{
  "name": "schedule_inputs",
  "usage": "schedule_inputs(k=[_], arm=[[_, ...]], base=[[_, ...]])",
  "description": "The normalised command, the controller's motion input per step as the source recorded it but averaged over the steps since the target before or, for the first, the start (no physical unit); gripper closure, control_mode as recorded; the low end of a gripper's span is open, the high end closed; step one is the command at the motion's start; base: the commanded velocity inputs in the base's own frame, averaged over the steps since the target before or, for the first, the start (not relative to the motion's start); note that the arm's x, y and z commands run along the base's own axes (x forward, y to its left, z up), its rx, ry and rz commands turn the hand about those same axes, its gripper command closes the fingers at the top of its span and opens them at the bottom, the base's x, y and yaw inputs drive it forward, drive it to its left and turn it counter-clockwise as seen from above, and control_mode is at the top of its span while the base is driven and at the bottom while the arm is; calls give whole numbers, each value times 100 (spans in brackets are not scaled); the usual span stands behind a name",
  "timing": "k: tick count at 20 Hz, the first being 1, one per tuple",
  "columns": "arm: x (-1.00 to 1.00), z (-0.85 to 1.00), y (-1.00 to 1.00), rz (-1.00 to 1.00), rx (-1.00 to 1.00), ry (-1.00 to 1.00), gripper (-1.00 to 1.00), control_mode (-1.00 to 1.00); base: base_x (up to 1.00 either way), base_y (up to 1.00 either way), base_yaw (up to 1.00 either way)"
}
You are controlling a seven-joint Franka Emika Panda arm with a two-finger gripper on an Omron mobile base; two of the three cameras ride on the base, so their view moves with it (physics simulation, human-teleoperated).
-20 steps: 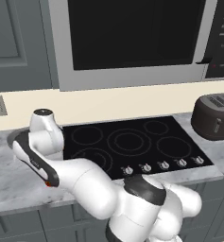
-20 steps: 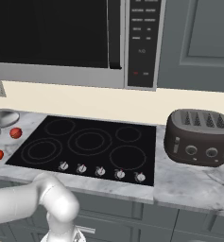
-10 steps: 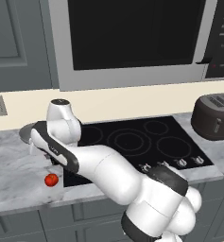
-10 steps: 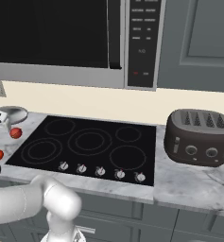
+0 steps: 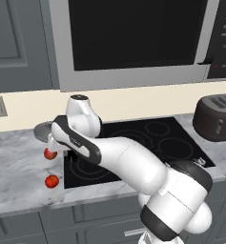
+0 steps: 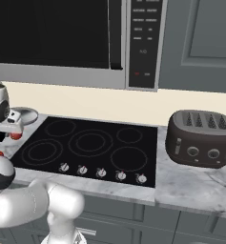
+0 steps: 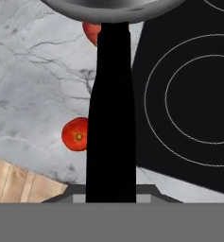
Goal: Place the pan on the front left burner on the stove. Then place the tomato and the onion in the pan and turn on the front left burner.
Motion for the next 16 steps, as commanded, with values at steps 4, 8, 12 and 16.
schedule_inputs(k=[4, 8, 12, 16], arm=[[0, 25, -49, 1, 0, -1, 100, -100], [0, 17, -51, 2, 0, 0, 100, -100], [1, 1, -49, 3, 0, 0, 100, -100], [1, -3, -41, 8, 0, 0, 100, -100]], base=[[0, 0, 0], [0, 0, 0], [0, 0, 0], [0, 0, 0]])
